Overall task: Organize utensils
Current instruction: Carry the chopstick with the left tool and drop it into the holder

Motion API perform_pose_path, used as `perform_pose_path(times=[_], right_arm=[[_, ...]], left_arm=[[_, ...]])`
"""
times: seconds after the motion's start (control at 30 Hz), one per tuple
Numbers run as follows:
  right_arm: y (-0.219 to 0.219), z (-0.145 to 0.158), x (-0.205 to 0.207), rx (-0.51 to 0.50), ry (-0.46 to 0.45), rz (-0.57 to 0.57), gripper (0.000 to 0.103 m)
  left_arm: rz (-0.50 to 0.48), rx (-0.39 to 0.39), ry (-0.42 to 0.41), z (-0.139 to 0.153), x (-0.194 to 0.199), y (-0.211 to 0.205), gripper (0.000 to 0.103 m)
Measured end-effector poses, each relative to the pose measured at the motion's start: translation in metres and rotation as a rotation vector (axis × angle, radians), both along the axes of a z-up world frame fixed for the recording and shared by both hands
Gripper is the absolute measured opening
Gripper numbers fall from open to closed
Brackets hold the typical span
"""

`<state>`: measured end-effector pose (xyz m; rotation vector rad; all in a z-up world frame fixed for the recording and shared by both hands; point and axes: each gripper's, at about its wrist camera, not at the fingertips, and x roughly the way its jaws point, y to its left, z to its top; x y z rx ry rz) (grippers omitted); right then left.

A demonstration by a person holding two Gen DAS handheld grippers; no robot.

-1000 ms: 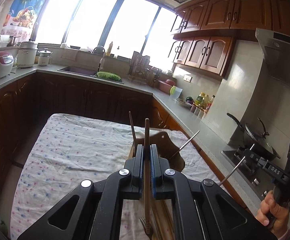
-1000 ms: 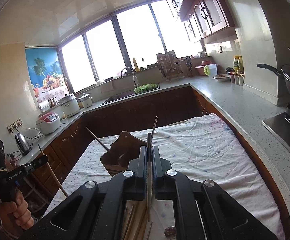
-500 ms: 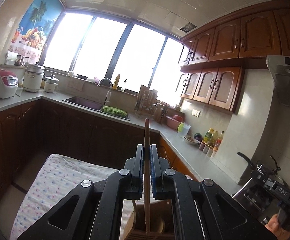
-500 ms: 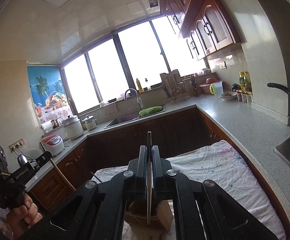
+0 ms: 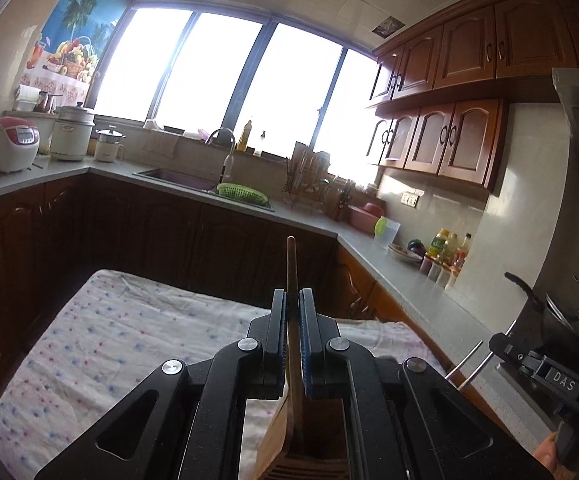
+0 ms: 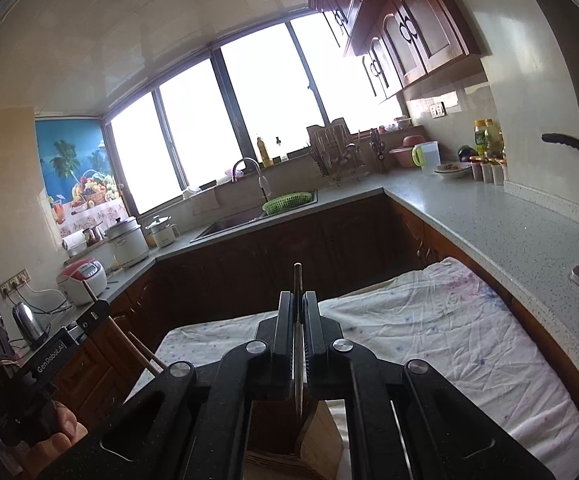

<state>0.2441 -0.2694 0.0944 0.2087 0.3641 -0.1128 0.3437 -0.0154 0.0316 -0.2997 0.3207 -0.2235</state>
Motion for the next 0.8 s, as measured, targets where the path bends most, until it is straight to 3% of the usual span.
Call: perform_pose_path(times=[0.2,0.53,0.6,0.67,0.7,0.73,0.8], right_arm=[[-0.004,-0.027,0.008,0.018,0.064,-0.005,0.005],[-0.007,-0.029,0.010,0.035,0.081,-0.007,0.005],[-0.009,-0.028,0.010,0.055,0.082,-0.006,0.010],[-0.010,-0.025,0.006,0.068,0.068,0.000,0.013],[-0.010,-0.022,0.002,0.074,0.055,0.005,0.025],[-0.011,-0.019,-0.002,0.082,0.040,0.008,0.048],[-0.013,-0.010,-0.013,0.093,-0.004,0.002,0.072]], left_arm=[[-0.033,0.021,0.045,-0.009,0.014,-0.003,0.005],[-0.052,0.036,0.072,0.004,0.011,0.015,0.006],[-0.065,0.034,0.092,0.008,0.012,0.016,0.012],[-0.065,0.023,0.079,0.013,0.006,0.020,0.031],[-0.057,0.024,0.073,0.016,0.002,0.022,0.037],[-0.054,0.021,0.066,0.019,-0.003,0.024,0.045],[-0.045,0.015,0.065,0.022,-0.012,0.029,0.053]])
